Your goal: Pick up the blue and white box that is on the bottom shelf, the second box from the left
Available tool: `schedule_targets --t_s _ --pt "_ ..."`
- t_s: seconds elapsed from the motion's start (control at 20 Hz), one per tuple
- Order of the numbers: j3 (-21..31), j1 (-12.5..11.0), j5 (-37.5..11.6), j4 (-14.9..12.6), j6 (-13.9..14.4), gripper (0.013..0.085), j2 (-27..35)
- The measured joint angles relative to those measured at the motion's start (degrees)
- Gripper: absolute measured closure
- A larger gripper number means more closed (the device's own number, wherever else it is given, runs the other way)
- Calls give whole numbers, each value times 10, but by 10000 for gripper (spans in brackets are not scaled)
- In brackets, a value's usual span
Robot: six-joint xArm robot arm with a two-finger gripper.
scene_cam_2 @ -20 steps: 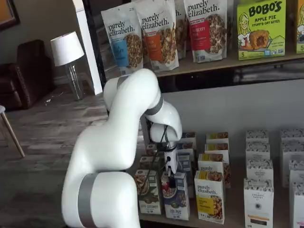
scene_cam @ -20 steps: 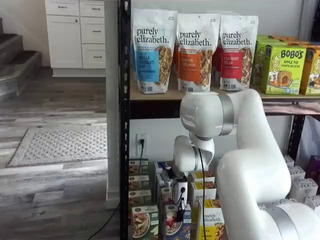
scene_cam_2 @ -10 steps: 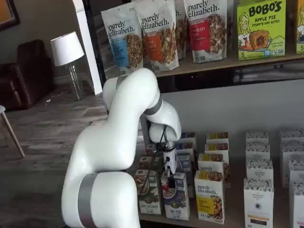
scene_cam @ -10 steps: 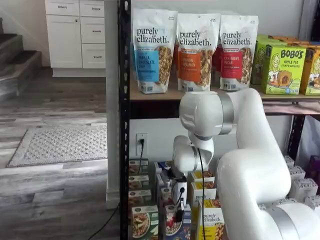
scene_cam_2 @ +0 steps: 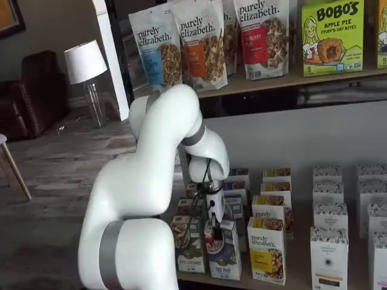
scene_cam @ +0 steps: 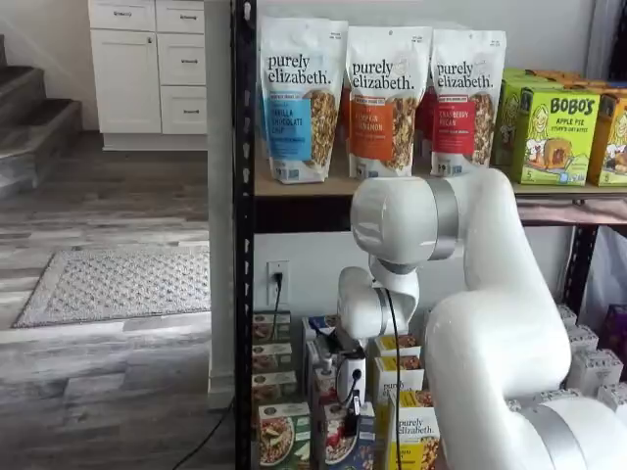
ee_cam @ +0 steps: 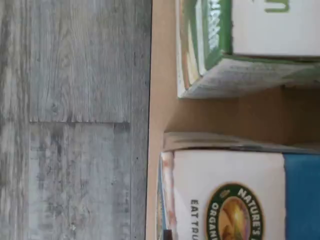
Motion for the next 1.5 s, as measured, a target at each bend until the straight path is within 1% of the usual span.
schedule_targets --t_s 0.35,0.65,0.95,1.2,1.35,1.5 --pt "44 7 -16 24 -14 490 -29" --pt "94 11 -32 17 -4 490 -64" --pt "151 14 -41 32 -14 490 -106" --pt "196 18 -37 34 -12 490 -143" --pt "233 22 -44 44 -18 490 -173" --pt "270 27 -48 62 -29 490 -207"
